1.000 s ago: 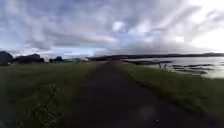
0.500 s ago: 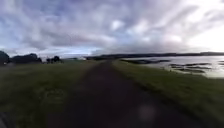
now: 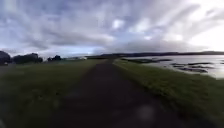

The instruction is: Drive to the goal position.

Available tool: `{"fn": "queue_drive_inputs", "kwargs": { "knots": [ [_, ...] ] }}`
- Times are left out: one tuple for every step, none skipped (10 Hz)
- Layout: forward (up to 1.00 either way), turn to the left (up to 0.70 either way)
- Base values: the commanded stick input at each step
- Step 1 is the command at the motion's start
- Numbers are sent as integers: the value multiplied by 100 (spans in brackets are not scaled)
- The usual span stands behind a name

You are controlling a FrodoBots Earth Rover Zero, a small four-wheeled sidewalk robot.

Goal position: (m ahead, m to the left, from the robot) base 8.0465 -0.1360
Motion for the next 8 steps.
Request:
{"fn": "queue_drive_inputs", "kwargs": {
  "knots": [
    [70, 0],
    [70, 0],
    [70, 0],
    [70, 0],
    [70, 0],
    [70, 0],
    [70, 0],
    [70, 0]
  ]
}}
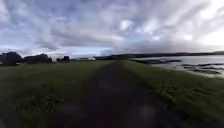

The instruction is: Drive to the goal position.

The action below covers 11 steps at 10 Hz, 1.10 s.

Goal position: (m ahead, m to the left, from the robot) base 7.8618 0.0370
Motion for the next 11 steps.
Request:
{"fn": "queue_drive_inputs", "kwargs": {
  "knots": [
    [70, 0],
    [70, 0],
    [70, 0],
    [70, 0],
    [70, 0],
    [70, 0],
    [70, 0],
    [70, 0],
    [70, 0],
    [70, 0],
    [70, 0]
  ]
}}
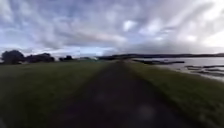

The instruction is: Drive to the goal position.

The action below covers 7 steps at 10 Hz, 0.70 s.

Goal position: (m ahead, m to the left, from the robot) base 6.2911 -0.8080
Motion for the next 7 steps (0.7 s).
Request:
{"fn": "queue_drive_inputs", "kwargs": {
  "knots": [
    [70, 0],
    [70, 0],
    [70, 15],
    [70, 35],
    [70, 11],
    [70, 0],
    [70, 0]
  ]
}}
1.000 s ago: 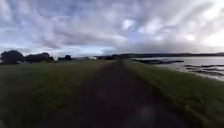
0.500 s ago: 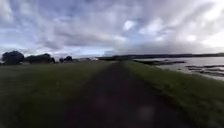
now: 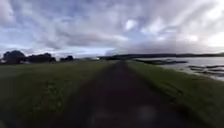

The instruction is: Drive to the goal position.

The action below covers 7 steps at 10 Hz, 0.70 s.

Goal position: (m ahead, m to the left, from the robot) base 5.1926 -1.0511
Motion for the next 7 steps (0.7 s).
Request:
{"fn": "queue_drive_inputs", "kwargs": {
  "knots": [
    [70, 0],
    [70, 0],
    [70, 0],
    [70, 0],
    [70, 0],
    [70, 0],
    [70, 0]
  ]
}}
